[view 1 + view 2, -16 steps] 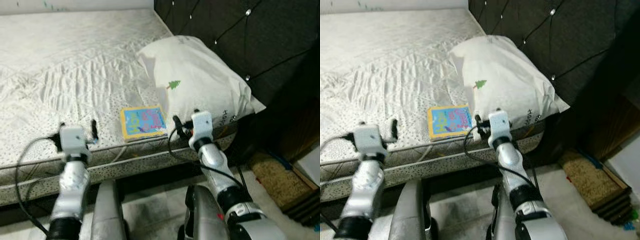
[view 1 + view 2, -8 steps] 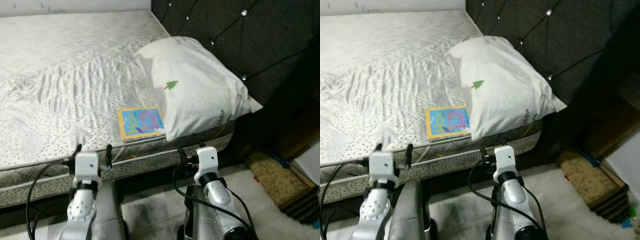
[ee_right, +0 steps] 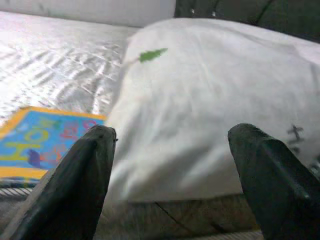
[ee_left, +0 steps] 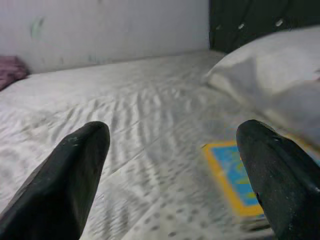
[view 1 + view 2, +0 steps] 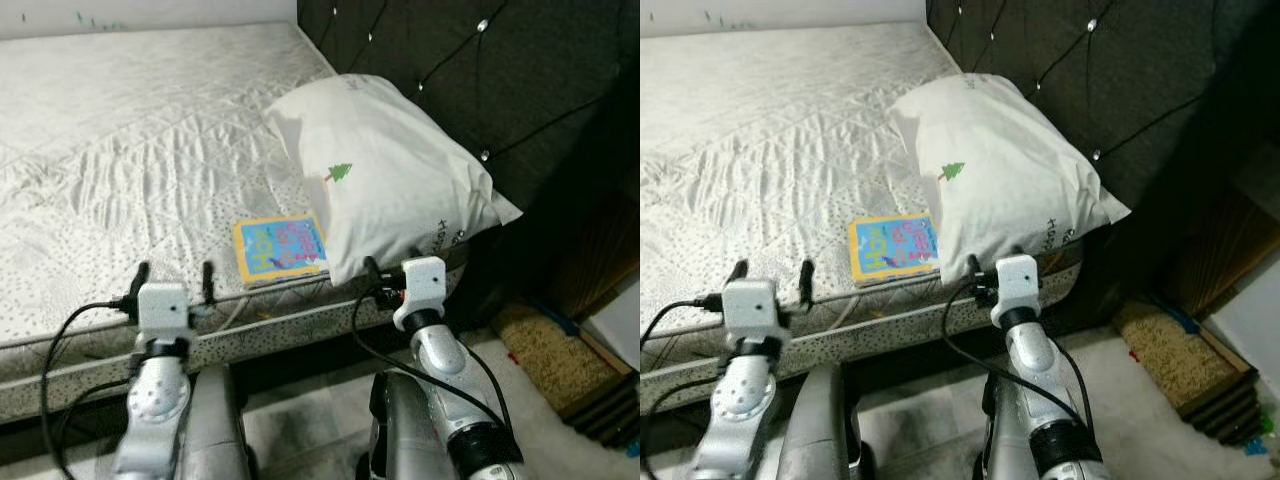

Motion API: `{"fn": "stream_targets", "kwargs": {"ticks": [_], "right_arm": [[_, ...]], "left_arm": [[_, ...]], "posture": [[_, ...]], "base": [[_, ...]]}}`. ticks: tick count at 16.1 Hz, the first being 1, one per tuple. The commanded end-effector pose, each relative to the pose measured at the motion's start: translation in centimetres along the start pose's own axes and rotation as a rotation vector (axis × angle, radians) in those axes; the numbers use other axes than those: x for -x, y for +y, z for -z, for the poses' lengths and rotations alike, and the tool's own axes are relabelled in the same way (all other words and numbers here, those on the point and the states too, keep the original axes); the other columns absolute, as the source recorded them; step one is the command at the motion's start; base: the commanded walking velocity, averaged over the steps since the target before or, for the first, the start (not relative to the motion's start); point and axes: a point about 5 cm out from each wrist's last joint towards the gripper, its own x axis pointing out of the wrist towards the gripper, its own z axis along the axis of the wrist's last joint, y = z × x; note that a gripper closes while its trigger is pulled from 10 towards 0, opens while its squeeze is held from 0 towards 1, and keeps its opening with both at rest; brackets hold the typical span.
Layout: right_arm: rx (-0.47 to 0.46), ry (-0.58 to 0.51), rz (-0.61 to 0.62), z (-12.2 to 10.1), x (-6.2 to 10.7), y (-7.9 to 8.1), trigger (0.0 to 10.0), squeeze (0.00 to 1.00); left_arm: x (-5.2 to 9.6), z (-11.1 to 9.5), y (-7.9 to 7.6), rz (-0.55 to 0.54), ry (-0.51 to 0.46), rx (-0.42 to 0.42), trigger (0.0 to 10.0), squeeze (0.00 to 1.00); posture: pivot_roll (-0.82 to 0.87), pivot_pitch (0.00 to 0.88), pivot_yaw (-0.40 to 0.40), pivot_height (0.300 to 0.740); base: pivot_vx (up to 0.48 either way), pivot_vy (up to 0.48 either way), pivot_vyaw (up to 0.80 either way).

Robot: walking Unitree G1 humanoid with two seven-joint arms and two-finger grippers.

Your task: Clean up the room

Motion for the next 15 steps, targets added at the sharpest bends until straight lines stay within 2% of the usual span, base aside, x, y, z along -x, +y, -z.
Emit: {"fn": "stream_targets", "kwargs": {"ticks": [1, 2, 3, 6, 9, 13, 15], "right_arm": [[-0.001, -0.009, 0.006, -0.6, -0.4, -0.6, 10.0, 0.00], [-0.010, 0.005, 0.015, -0.5, -0.7, -0.7, 10.0, 0.00], [-0.037, 0.012, 0.032, -0.5, -1.1, -0.7, 10.0, 0.00], [-0.039, -0.017, 0.001, -1.2, -1.3, 0.2, 10.0, 0.00], [-0.013, -0.009, 0.021, -1.0, -1.3, -0.5, 10.0, 0.00], [-0.006, 0.007, 0.054, -0.1, -0.4, -0.7, 10.0, 0.00], [0.009, 0.012, 0.056, 0.2, -0.2, -1.1, 10.0, 0.00]], "left_arm": [[-0.2, -0.3, 0.2, 0.013, -0.011, -0.018, 10.0, 0.00], [-0.5, -0.1, 0.3, 0.003, -0.006, -0.030, 10.0, 0.00], [-0.8, 0.2, 0.7, -0.041, 0.019, -0.004, 10.0, 0.00], [-0.6, 0.4, 0.9, -0.036, 0.036, -0.015, 10.0, 0.00], [-0.5, 1.3, 0.4, -0.014, 0.065, -0.025, 10.0, 0.00], [-0.3, 1.9, -1.0, 0.033, 0.089, -0.028, 10.0, 0.00], [0.0, 2.3, -1.5, 0.076, 0.102, 0.024, 10.0, 0.00]], "posture": [[0.05, 0.000, -0.050, 0.571], [0.05, 0.000, -0.050, 0.581], [0.05, 0.000, -0.048, 0.591], [0.04, 0.000, -0.044, 0.626], [0.03, 0.000, -0.039, 0.666], [0.00, 0.000, 0.005, 0.710], [-0.01, 0.000, 0.023, 0.735]], "base": [[0.000, 0.000, 0.00], [0.000, 0.000, 0.00], [0.000, 0.000, 0.00], [0.000, 0.000, 0.00], [0.000, 0.000, 0.00], [0.000, 0.000, 0.00], [0.000, 0.000, 0.00]]}}
